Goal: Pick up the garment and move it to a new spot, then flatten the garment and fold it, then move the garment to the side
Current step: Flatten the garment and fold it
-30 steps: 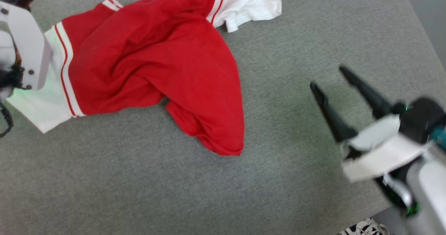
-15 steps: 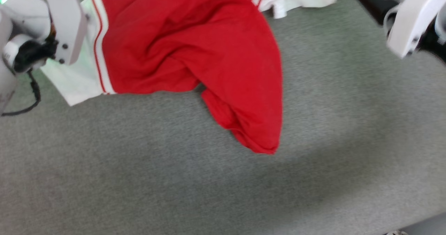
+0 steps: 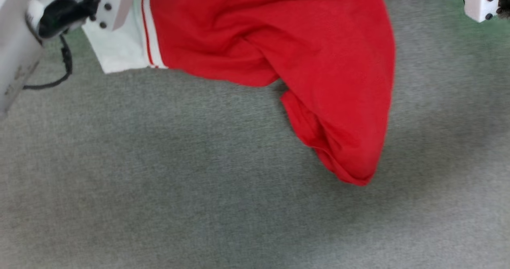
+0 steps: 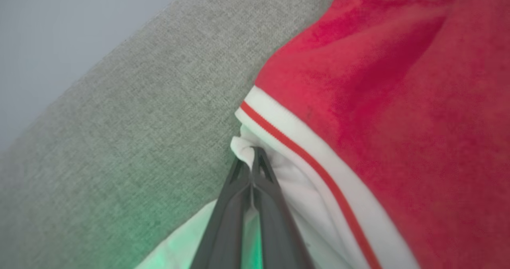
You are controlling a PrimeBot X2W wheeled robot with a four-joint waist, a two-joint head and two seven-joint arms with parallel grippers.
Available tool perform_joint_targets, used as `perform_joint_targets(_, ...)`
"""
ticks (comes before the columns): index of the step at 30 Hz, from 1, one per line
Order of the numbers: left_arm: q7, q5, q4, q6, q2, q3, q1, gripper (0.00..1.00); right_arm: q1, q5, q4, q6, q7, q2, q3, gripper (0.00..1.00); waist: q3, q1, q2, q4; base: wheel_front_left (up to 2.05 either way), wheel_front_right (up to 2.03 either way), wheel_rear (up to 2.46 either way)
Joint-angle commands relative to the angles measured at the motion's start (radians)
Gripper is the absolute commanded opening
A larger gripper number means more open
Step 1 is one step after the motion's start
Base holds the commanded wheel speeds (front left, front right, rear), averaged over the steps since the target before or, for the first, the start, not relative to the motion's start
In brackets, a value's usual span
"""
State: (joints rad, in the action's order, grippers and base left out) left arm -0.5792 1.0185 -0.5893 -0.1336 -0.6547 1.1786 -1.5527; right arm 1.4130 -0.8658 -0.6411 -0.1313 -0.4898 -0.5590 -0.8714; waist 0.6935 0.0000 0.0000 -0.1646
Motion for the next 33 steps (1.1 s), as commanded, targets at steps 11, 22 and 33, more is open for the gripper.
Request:
perform_joint_targets(11, 0.025, 0.032, -0.060, 0.009, 0.040, 0.131, 0.077, 0.00, 0.105, -0.101, -0.123, 0.001, 0.069, -0.029, -0.144, 1.00, 0.070, 0.0000, 0.0000, 0.088, 0.00, 0.00, 0.00)
perform_joint_targets(22, 0.059, 0.063, -0.042, 0.009, 0.043, 0.142, 0.065, 0.00, 0.139, -0.189, -0.180, 0.001, 0.020, -0.024, -0.239, 0.00, 0.080, 0.0000, 0.0000, 0.110, 0.00, 0.00, 0.00)
perform_joint_targets(33, 0.286, 0.236, -0.150, 0.009, 0.112, 0.041, 0.016, 0.00, 0.243, -0.216, -0.280, 0.001, 0.299, 0.000, -0.185, 0.00, -0.011, 0.0000, 0.0000, 0.123, 0.00, 0.00, 0.00)
